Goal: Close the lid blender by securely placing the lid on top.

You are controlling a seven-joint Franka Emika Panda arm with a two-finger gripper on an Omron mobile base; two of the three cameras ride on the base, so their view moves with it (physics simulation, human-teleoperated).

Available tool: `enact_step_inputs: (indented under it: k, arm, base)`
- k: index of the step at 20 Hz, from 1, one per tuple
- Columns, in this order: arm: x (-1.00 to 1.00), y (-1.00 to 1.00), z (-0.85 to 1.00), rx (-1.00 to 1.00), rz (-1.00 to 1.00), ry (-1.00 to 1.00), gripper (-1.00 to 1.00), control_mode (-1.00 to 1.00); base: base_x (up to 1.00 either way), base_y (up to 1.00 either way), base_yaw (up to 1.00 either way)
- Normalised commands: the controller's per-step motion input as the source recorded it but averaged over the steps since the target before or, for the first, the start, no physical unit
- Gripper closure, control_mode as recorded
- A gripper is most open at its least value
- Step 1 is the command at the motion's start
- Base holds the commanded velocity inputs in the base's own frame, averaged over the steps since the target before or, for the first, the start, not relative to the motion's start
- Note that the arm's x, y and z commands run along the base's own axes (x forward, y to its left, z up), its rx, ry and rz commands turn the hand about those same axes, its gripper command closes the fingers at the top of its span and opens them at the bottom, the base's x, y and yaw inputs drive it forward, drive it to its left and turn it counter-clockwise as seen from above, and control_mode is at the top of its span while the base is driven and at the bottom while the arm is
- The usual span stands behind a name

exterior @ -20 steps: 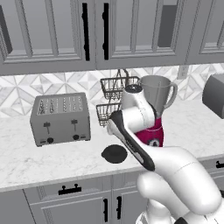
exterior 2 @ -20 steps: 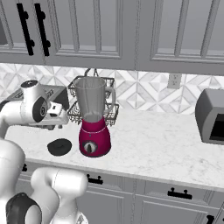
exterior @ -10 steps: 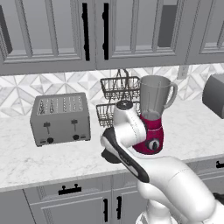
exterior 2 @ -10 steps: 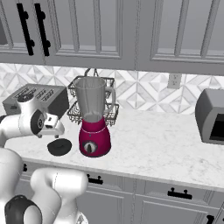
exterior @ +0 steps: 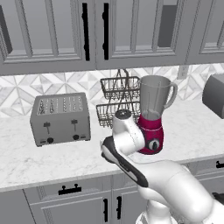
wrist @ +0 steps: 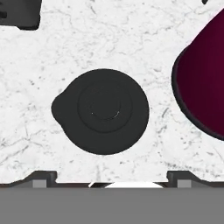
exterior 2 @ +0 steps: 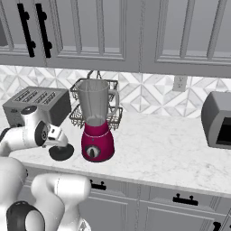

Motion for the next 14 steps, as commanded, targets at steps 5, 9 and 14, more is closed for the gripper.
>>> enact_step_inputs:
  k: [5, 9, 14]
  arm:
    - [0.19, 0.00, -0.29, 0.00, -0.06, 0.00, -1.00, -1.00]
    - [0.24, 0.00, -0.16, 0.00, -0.05, 0.00, -1.00, -1.00]
    - [0.18, 0.00, -0.18, 0.00, -0.04, 0.00, -1.00, -1.00]
  base:
    - [0.00, 0.00, 0.00]
    - [0.00, 0.00, 0.00]
    - [0.00, 0.00, 0.00]
